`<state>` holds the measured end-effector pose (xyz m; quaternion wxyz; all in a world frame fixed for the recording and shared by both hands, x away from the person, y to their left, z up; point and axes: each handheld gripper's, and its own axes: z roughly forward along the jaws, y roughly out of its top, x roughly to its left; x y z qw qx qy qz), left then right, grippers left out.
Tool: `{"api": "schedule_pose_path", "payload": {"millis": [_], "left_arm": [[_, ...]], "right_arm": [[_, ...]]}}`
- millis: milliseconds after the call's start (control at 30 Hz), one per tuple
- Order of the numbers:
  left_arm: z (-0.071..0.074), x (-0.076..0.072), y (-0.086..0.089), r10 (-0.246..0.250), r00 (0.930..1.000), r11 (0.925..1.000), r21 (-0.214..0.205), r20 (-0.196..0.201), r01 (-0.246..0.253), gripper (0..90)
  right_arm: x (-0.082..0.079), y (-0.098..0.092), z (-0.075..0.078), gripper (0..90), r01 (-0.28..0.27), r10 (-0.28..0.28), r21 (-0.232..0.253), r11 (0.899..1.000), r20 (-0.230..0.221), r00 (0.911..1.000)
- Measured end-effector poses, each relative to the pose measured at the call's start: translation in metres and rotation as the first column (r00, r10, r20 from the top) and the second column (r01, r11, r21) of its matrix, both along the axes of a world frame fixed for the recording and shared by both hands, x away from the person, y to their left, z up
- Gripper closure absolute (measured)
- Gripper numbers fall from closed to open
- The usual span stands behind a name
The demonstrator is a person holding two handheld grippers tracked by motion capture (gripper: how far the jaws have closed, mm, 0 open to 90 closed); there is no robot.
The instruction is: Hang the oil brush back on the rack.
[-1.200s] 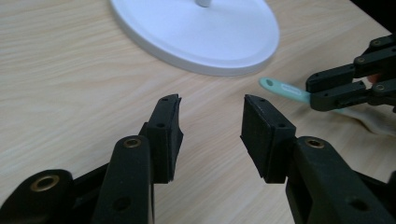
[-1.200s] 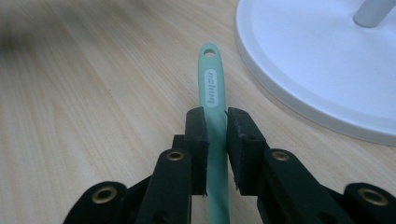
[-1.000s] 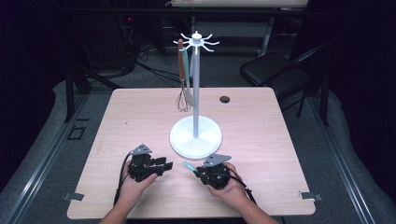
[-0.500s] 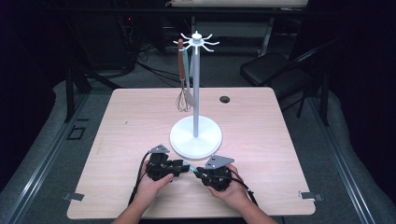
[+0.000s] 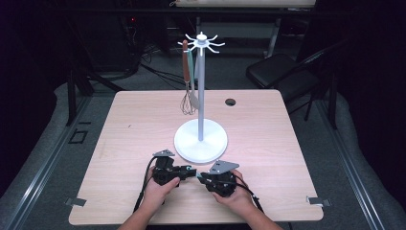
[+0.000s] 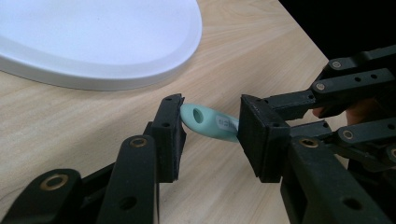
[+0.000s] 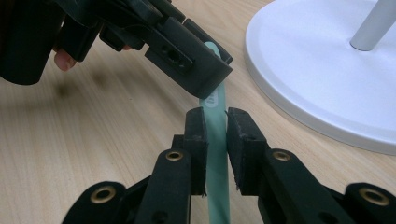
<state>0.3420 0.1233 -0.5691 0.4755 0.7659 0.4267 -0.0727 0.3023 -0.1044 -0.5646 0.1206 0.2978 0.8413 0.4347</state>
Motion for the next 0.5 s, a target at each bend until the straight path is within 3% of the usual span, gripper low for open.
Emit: {"api": "schedule_pose_path", "payload": {"millis": [167, 267, 367, 500], "left_arm": [[-0.001, 0.0, 0.0, 0.004, 1.0, 1.0, 0.006, 0.004, -0.004, 62.7], [0.0, 0.0, 0.001, 0.005, 1.0, 0.9999, 0.01, 0.005, -0.005, 62.9], [0.0, 0.0, 0.001, 0.009, 0.9999, 0.9999, 0.01, 0.008, -0.009, 63.7], [0.001, 0.0, 0.002, 0.011, 0.9999, 0.9999, 0.01, 0.011, -0.012, 64.4]], "right_arm": [[0.001, 0.0, -0.001, 77.4, 0.004, -0.004, 0.002, 1.0, -0.01, 0.9999], [0.002, 0.0, -0.002, 66.9, 0.002, -0.002, -0.006, 1.0, -0.029, 0.9996], [0.002, -0.003, -0.002, 62.6, 0.004, -0.005, -0.022, 1.0, -0.038, 0.9993], [0.0, -0.011, 0.0, 61.1, -0.007, 0.001, -0.064, 0.998, -0.096, 0.9954]]}}
